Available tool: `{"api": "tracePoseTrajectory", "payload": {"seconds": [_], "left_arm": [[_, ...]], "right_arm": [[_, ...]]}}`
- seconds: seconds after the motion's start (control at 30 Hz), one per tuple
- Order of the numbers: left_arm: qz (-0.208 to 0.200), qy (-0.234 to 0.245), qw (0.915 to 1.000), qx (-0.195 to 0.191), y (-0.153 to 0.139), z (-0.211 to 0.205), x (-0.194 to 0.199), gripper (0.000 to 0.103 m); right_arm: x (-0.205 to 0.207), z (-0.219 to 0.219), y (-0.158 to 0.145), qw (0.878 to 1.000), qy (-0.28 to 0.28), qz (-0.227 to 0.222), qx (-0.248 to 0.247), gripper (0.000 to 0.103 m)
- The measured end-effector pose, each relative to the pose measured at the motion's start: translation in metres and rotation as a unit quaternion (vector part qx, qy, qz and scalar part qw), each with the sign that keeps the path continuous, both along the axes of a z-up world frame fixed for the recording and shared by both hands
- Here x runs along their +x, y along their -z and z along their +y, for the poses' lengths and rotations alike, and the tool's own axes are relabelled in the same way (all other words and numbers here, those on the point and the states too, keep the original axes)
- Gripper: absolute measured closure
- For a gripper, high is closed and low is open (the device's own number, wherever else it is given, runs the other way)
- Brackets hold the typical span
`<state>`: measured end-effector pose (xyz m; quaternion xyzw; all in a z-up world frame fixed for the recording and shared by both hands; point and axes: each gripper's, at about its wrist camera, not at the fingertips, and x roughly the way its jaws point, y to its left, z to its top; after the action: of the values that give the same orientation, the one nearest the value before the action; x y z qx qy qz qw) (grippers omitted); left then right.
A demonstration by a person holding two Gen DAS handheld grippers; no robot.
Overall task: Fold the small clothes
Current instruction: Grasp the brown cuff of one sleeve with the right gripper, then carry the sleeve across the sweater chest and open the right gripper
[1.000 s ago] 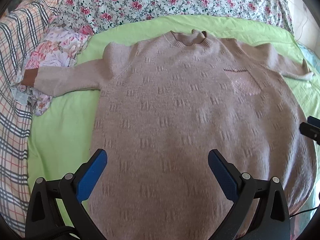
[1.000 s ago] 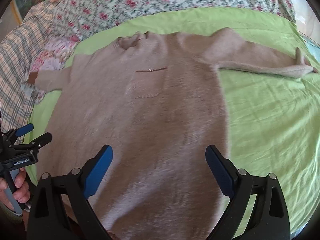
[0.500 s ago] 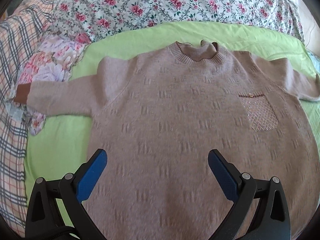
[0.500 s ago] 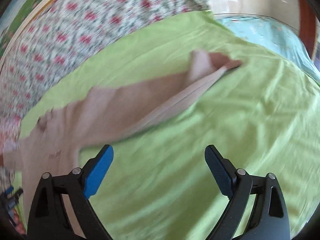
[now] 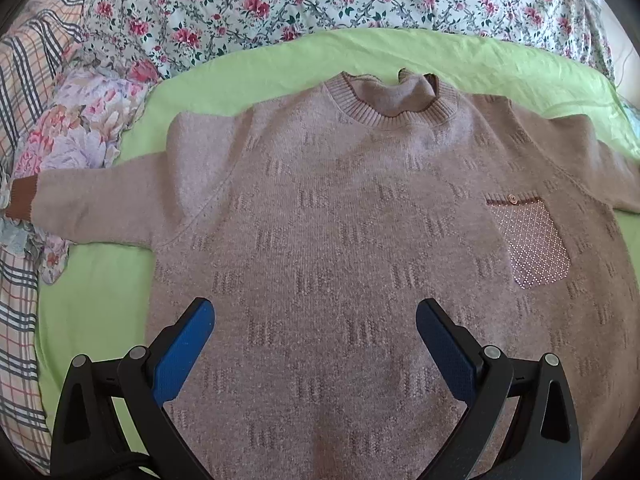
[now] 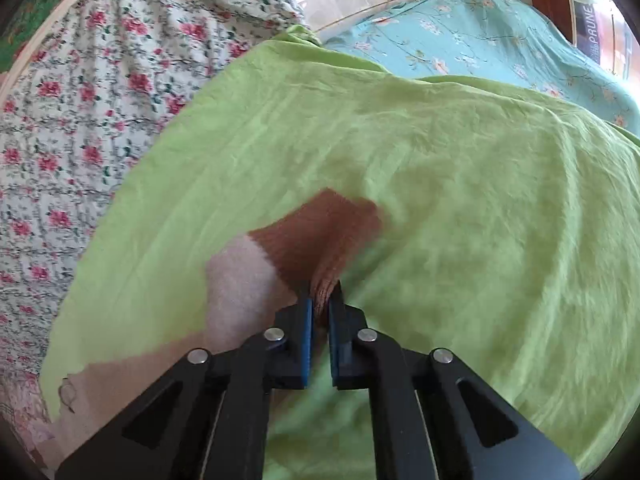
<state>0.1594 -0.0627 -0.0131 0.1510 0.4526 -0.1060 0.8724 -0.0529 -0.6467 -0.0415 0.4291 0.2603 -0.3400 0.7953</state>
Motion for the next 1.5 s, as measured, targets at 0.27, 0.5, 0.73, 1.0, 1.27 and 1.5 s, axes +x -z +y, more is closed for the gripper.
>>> {"api": "tracePoseTrajectory", "payload": {"seconds": [0.27, 0.5, 0.73, 1.0, 1.27, 1.5], "left_arm": [[0.002, 0.003, 0.9997, -0.022, -0.002, 0.012, -0.005, 0.002], [-0.003, -0.006, 0.9986, -0.052, -0.009, 0.041, -0.011, 0.002], [0.0, -0.008, 0.9956, -0.094, -0.012, 0.069, -0.006, 0.002], [0.03, 0.007, 0.9884, -0.149, -0.002, 0.072, 0.016, 0.002], [0.109, 0.019, 0.9696, -0.218, 0.028, 0.031, 0.07, 0.002], [0.096, 0.029, 0.9646, -0.244, 0.034, -0.01, 0.115, 0.059]], "right_arm": [[0.059, 0.132, -0.079, 0.981, -0.167, -0.09, -0.041, 0.096], [0.168, 0.287, -0.091, 0.931, -0.334, -0.145, 0.028, 0.096], [0.265, 0.395, -0.074, 0.894, -0.424, -0.121, 0.078, 0.096], [0.298, 0.444, -0.044, 0.88, -0.454, -0.08, 0.118, 0.071], [0.227, 0.405, -0.077, 0.9, -0.407, -0.135, 0.082, 0.051], [0.137, 0.358, -0.082, 0.933, -0.319, -0.158, 0.058, 0.051]]}}
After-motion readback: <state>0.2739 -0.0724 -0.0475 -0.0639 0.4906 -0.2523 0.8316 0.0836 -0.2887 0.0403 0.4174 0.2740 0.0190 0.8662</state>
